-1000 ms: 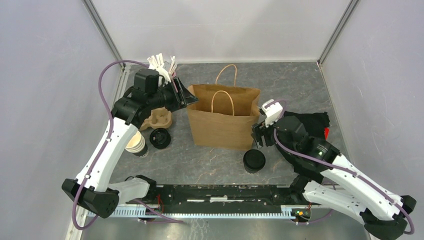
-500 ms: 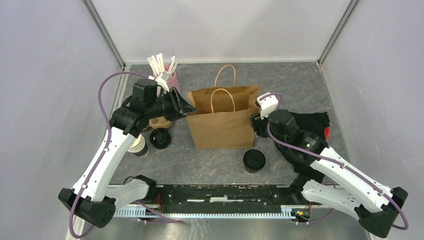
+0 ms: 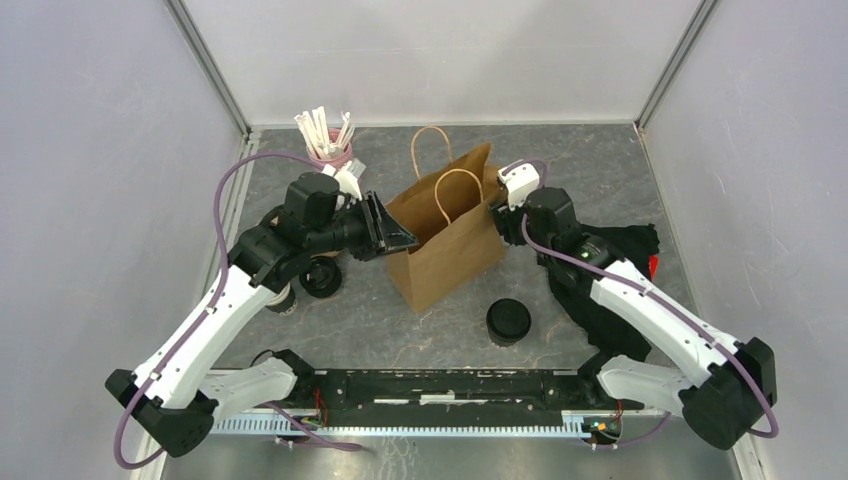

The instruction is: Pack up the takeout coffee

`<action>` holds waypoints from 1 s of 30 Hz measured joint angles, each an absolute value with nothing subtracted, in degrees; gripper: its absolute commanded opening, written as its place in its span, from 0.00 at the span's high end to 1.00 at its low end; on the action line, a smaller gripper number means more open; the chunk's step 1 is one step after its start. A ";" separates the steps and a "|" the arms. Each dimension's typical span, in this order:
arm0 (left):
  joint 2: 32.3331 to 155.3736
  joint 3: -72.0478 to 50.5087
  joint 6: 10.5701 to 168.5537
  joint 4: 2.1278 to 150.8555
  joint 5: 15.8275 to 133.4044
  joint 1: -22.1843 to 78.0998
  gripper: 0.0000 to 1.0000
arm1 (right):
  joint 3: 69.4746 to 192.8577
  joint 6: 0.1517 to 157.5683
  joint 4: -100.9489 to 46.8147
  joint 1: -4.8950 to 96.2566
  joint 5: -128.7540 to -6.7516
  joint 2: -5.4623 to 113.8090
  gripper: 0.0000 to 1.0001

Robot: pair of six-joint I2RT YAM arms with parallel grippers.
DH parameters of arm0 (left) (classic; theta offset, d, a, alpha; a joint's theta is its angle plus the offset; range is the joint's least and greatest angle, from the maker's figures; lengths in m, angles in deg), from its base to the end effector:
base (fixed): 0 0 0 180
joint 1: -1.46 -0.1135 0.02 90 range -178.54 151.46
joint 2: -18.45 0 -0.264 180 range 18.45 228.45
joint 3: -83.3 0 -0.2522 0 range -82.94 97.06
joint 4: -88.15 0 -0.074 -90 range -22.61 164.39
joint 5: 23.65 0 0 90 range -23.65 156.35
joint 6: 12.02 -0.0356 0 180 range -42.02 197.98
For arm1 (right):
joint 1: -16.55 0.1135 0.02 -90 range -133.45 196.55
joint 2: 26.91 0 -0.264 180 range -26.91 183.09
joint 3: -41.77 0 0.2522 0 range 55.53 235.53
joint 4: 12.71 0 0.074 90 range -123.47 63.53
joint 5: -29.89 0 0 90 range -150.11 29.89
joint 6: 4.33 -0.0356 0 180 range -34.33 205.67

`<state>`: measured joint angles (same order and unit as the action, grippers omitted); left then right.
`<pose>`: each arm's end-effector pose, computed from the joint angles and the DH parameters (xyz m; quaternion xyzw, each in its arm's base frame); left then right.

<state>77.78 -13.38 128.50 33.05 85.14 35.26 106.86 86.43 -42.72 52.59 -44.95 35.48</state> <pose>0.1664 -0.1252 0.3875 -0.0455 0.8617 -0.4309 0.2641 0.2043 0.1371 0.3096 -0.2021 0.8250 0.0489 0.5255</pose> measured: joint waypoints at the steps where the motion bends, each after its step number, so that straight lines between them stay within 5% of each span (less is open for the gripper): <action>1: 77.76 -13.38 128.81 33.07 84.55 36.16 0.56 | 107.04 86.98 -41.78 51.80 -45.54 36.42 0.32; 10: 78.22 -13.36 130.17 34.90 82.80 38.82 0.48 | 111.69 88.85 -35.84 47.56 -50.86 45.45 0.30; 21: 79.83 -9.38 127.74 33.61 84.75 39.46 0.23 | 117.73 87.85 -41.96 46.09 -52.78 47.40 0.19; 30: 76.01 2.14 118.12 11.74 77.03 38.41 0.41 | 117.44 83.70 -54.44 40.54 -53.87 38.11 0.10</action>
